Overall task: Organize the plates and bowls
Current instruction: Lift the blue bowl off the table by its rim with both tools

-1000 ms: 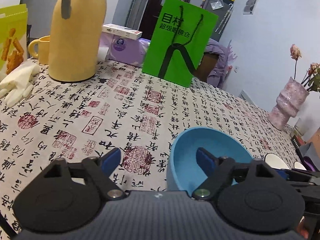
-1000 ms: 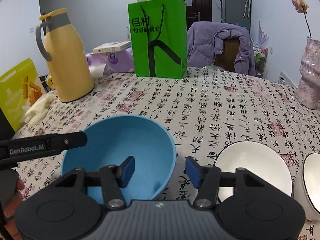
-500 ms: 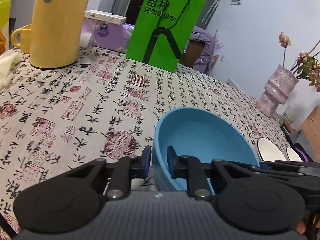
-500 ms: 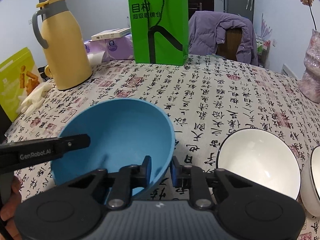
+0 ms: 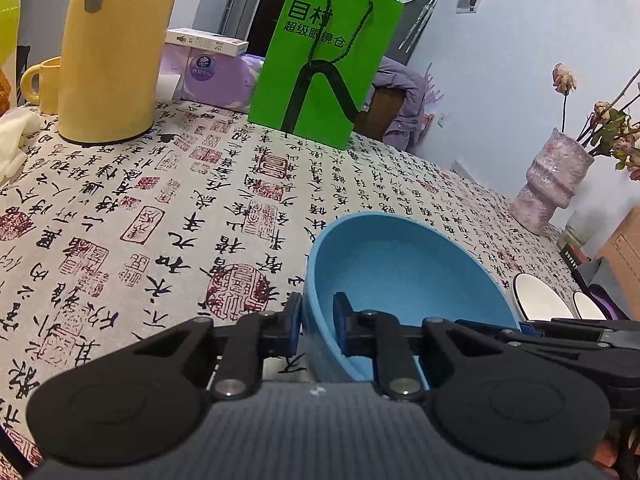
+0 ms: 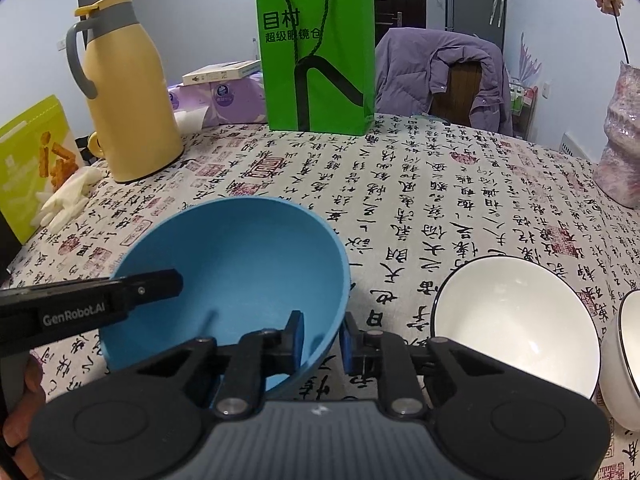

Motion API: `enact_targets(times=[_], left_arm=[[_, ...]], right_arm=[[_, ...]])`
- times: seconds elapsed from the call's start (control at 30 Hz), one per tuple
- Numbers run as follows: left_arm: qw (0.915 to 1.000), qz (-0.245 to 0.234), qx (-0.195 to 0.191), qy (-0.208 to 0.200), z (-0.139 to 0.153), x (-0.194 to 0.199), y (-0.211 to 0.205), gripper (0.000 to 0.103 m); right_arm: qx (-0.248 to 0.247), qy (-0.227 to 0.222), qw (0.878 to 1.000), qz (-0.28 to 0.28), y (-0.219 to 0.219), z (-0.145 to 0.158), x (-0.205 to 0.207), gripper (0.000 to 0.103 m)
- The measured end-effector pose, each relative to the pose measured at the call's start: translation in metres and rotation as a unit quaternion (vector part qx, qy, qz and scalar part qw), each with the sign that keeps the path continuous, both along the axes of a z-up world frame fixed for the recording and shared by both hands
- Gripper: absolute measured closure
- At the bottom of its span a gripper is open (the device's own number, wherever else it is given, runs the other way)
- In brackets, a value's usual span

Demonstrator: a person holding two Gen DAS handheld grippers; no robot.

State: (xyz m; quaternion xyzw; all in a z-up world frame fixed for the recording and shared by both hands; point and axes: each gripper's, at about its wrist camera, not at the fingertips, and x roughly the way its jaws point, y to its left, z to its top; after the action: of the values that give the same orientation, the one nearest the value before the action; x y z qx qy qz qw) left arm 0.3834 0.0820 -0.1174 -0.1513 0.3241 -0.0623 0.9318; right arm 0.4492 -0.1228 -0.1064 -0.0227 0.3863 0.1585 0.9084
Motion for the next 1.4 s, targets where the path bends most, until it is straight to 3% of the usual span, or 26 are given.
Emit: enact_targets(times=[1.4], left_arm=[[0.9987, 0.023, 0.010, -0.044, 0.033, -0.036, 0.006, 0.086]], right_arm=[[0.038, -0.028, 0.999, -0.001, 0.000, 0.024, -0.031, 0.088]])
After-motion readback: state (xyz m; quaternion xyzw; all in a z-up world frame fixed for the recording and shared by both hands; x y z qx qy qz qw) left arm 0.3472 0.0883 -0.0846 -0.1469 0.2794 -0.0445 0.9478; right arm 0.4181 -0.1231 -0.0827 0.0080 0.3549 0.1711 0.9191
